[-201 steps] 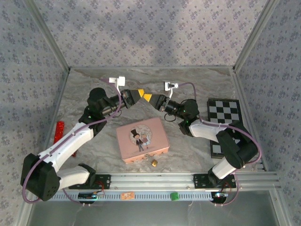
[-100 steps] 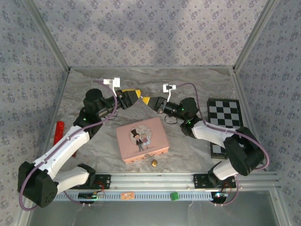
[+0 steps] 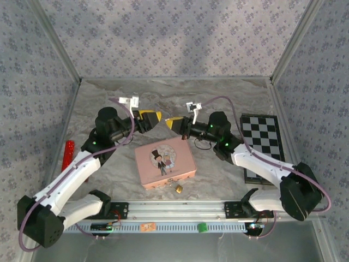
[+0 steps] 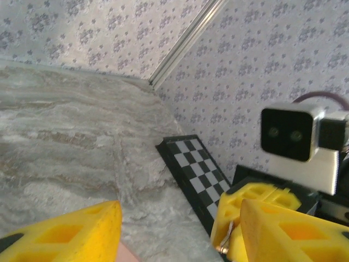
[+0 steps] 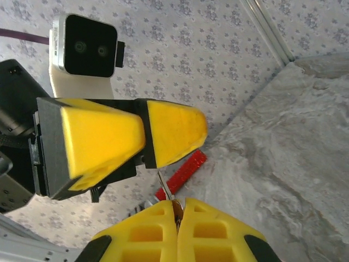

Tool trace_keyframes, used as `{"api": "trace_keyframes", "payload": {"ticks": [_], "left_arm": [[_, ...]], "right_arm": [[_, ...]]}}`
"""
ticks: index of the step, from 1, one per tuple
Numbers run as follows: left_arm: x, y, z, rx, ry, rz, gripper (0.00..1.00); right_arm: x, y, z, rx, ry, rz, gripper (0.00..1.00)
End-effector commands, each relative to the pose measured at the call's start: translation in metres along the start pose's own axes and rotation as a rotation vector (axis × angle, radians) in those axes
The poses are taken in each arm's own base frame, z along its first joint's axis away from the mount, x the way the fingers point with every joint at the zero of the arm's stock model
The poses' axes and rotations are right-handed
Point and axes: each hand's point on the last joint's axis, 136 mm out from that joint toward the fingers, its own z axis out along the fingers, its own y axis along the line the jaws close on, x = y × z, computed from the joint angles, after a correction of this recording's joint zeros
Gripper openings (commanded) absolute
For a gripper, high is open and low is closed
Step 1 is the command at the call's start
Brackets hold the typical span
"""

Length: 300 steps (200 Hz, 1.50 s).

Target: Unlock a padlock with a key

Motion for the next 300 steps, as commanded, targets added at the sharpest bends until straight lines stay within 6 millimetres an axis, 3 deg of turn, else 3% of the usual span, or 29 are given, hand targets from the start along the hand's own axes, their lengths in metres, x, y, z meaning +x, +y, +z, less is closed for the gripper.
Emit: {"api": "trace_keyframes", "payload": {"ticks": [1, 10, 22, 35, 62, 89, 93, 100, 117, 133, 147, 192, 234, 270, 300], "left_arm": [[0.006, 0.007, -0.016, -0.109, 0.042, 0.076, 0.63], [0.010, 0.023, -0.025, -0.269, 0.079, 0.091, 0.64], [0.018, 0.058, -0.056, -0.611, 0.132, 0.062, 0.66], [0.031, 0.067, -0.080, -0.747, 0.207, 0.076, 0.66], [0.067, 0.057, -0.097, -0.778, 0.356, 0.147, 0.73], [0.129, 0.035, -0.091, -0.678, 0.614, 0.192, 0.83], [0.138, 0.031, -0.090, -0.662, 0.653, 0.210, 0.86], [0.154, 0.024, -0.089, -0.638, 0.722, 0.244, 0.99], [0.196, 0.005, -0.089, -0.523, 0.908, 0.330, 1.00], [0.216, -0.003, -0.089, -0.494, 0.997, 0.416, 1.00], [0.228, 0.000, -0.088, -0.524, 1.053, 0.457, 1.00], [0.245, 0.033, -0.085, -0.679, 1.166, 0.647, 1.00], [0.240, 0.054, -0.076, -0.799, 1.178, 0.764, 1.00], [0.240, 0.068, -0.064, -0.858, 1.183, 0.765, 1.00], [0.227, 0.085, -0.049, -0.881, 1.142, 0.708, 1.00]], "right_arm": [[-0.006, 0.001, -0.012, 0.110, 0.031, -0.130, 0.00], [-0.005, -0.006, -0.019, 0.170, 0.044, -0.158, 0.00], [0.000, -0.020, -0.032, 0.277, 0.068, -0.185, 0.00], [0.003, -0.037, -0.047, 0.382, 0.089, -0.204, 0.00], [0.014, -0.061, -0.070, 0.506, 0.126, -0.223, 0.00], [0.015, -0.076, -0.089, 0.579, 0.114, -0.223, 0.00], [0.014, -0.078, -0.092, 0.590, 0.108, -0.223, 0.00], [0.011, -0.081, -0.097, 0.608, 0.095, -0.221, 0.00], [0.004, -0.088, -0.109, 0.649, 0.059, -0.223, 0.00], [-0.004, -0.091, -0.119, 0.678, 0.027, -0.229, 0.00], [-0.010, -0.092, -0.127, 0.691, 0.002, -0.228, 0.00], [-0.013, -0.100, -0.145, 0.720, -0.064, -0.218, 0.00], [-0.012, -0.107, -0.151, 0.718, -0.081, -0.185, 0.00], [-0.010, -0.112, -0.149, 0.709, -0.077, -0.166, 0.00], [-0.010, -0.113, -0.149, 0.699, -0.076, -0.159, 0.00]]}}
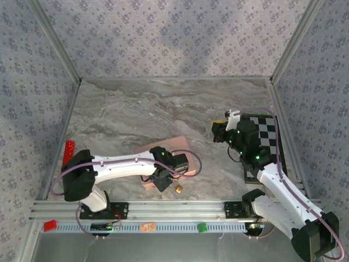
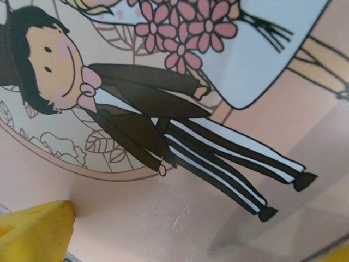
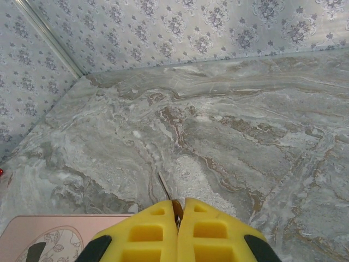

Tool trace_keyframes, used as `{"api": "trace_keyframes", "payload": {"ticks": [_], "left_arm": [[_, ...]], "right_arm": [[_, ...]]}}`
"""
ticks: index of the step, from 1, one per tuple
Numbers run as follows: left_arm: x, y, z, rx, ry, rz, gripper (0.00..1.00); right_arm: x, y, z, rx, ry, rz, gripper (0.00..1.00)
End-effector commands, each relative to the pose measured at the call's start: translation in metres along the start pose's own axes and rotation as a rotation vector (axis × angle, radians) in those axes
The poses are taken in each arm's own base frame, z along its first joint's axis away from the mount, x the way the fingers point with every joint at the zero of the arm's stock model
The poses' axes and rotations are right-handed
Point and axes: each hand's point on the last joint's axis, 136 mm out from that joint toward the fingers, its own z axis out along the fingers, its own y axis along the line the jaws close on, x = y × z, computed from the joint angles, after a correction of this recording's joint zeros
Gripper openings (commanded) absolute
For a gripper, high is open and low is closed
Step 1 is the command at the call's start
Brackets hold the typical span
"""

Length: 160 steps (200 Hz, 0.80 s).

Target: Unlock a padlock with a key

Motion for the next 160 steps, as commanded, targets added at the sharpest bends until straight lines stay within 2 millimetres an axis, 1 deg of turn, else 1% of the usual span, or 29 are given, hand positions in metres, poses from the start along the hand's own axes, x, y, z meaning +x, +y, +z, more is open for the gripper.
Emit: {"api": "trace_keyframes", "payload": {"ticks": [1, 35, 52, 73, 96, 126, 140, 160], "left_arm": [[-0.022, 0.025, 0.002, -0.046, -0.042, -0.054, 1.00], [-0.060, 0.042, 0.013, -0.025, -0.093, -0.107, 0.99], [-0.074, 0.053, 0.023, -0.036, -0.082, -0.114, 0.99], [-0.089, 0.076, 0.029, -0.088, -0.089, -0.100, 0.99], [-0.107, 0.111, 0.032, -0.150, -0.121, -0.122, 0.99], [-0.127, 0.153, 0.038, -0.170, -0.152, -0.186, 1.00], [-0.134, 0.164, 0.040, -0.172, -0.160, -0.208, 1.00], [-0.146, 0.167, 0.039, -0.150, -0.204, -0.233, 1.00]], "right_arm": [[-0.002, 0.003, 0.001, -0.025, -0.012, 0.019, 0.00], [0.003, 0.000, 0.004, -0.021, -0.005, 0.038, 0.00], [0.005, 0.000, 0.005, -0.027, 0.003, 0.050, 0.00], [0.007, 0.000, 0.005, -0.031, 0.009, 0.057, 0.00], [0.010, -0.001, 0.006, -0.029, 0.016, 0.064, 0.00], [0.009, 0.001, 0.005, -0.034, 0.019, 0.076, 0.00], [0.010, 0.000, 0.004, -0.031, 0.021, 0.079, 0.00], [0.010, -0.002, 0.003, -0.018, 0.024, 0.089, 0.00]]}}
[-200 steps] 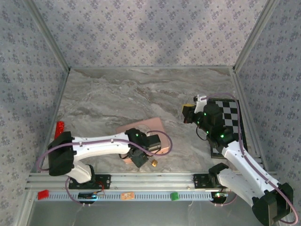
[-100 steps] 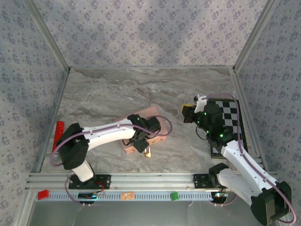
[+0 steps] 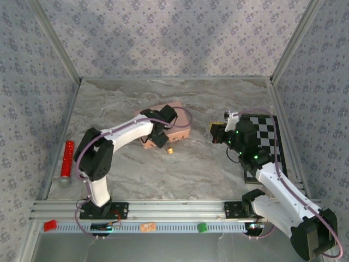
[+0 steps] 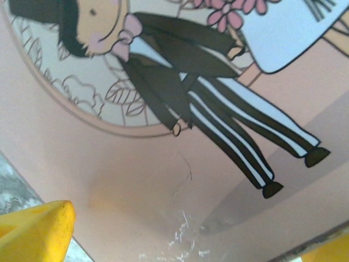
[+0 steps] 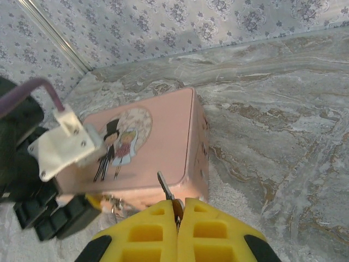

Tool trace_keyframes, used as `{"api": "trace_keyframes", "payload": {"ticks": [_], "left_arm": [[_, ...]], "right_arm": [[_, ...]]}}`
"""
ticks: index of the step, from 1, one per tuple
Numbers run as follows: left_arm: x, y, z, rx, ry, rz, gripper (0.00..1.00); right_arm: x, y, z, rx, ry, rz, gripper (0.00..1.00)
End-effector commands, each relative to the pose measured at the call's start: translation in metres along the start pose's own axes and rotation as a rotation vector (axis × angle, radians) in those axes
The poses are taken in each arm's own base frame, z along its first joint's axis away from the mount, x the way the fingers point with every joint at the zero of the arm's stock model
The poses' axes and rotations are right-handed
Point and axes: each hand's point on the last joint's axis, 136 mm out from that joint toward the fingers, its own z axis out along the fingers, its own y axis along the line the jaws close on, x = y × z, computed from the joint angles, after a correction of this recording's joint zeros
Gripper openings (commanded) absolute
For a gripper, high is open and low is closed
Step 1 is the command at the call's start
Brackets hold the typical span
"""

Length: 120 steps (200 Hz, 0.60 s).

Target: Unlock a padlock with a key

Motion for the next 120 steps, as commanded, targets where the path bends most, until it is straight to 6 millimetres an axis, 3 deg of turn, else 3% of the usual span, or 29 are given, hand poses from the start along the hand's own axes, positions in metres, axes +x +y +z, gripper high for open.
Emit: {"api": "trace_keyframes", "payload": {"ticks": [1, 26, 46, 69, 84, 103, 120], "left_arm": [[-0.033, 0.012, -0.007, -0.023, -0.106, -0.025, 1.00], [-0.043, 0.016, -0.020, -0.003, -0.161, -0.110, 1.00], [-0.047, 0.013, -0.050, 0.118, -0.284, -0.251, 1.00], [-0.036, 0.007, -0.096, 0.321, -0.468, -0.397, 1.00], [-0.022, -0.001, -0.114, 0.448, -0.554, -0.471, 1.00], [-0.006, -0.011, -0.120, 0.564, -0.626, -0.542, 1.00], [0.006, -0.024, -0.108, 0.658, -0.642, -0.607, 1.00]], "right_arm": [[-0.002, -0.001, -0.004, 0.004, -0.006, 0.029, 0.00], [-0.004, 0.002, -0.004, -0.008, -0.006, 0.042, 0.00], [-0.006, 0.005, -0.005, -0.023, -0.005, 0.056, 0.00], [0.000, 0.008, -0.003, -0.041, 0.010, 0.080, 0.00], [0.005, 0.009, 0.000, -0.048, 0.025, 0.093, 0.00], [0.008, 0.012, 0.004, -0.060, 0.044, 0.104, 0.00], [0.008, 0.015, 0.007, -0.068, 0.058, 0.106, 0.00]]}}
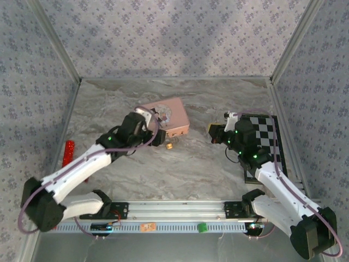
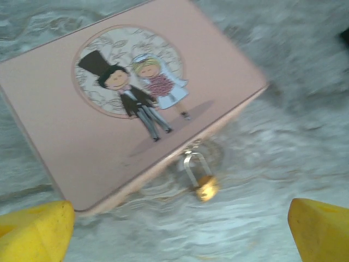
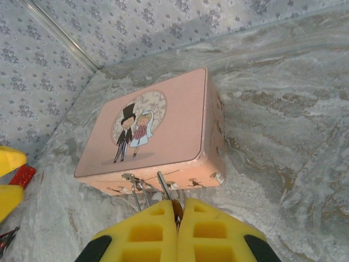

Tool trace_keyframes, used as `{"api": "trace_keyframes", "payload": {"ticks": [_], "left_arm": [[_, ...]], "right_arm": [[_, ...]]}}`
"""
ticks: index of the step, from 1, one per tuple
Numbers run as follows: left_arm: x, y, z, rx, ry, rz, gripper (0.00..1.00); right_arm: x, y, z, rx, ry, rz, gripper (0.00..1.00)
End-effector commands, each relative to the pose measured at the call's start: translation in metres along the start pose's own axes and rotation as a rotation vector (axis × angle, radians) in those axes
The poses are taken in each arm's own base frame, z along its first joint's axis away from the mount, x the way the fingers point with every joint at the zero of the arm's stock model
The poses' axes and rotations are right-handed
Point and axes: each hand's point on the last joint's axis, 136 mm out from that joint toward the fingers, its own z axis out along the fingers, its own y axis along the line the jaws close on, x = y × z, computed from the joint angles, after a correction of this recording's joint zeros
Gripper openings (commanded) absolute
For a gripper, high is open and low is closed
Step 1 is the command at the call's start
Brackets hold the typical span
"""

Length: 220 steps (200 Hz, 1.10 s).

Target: Unlock a padlock with a key

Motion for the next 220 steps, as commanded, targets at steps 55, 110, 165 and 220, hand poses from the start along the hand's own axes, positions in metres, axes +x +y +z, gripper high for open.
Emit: {"api": "trace_keyframes", "payload": {"ticks": [55, 110, 165, 220], "left_arm": [[0.051, -0.036, 0.057, 0.351, -0.004, -0.369, 0.98], [0.068, -0.033, 0.092, 0.305, 0.063, -0.381, 0.88], [0.068, -0.028, 0.118, 0.270, 0.052, -0.394, 0.77], [0.076, -0.023, 0.137, 0.251, 0.051, -0.424, 0.68]], "right_arm": [[0.005, 0.021, 0.011, -0.054, 0.031, 0.028, 0.00], [0.014, 0.029, 0.011, -0.027, 0.048, -0.043, 0.00], [0.015, 0.031, 0.011, -0.036, 0.052, -0.042, 0.00], [0.016, 0.032, 0.014, -0.036, 0.067, -0.032, 0.00]]}}
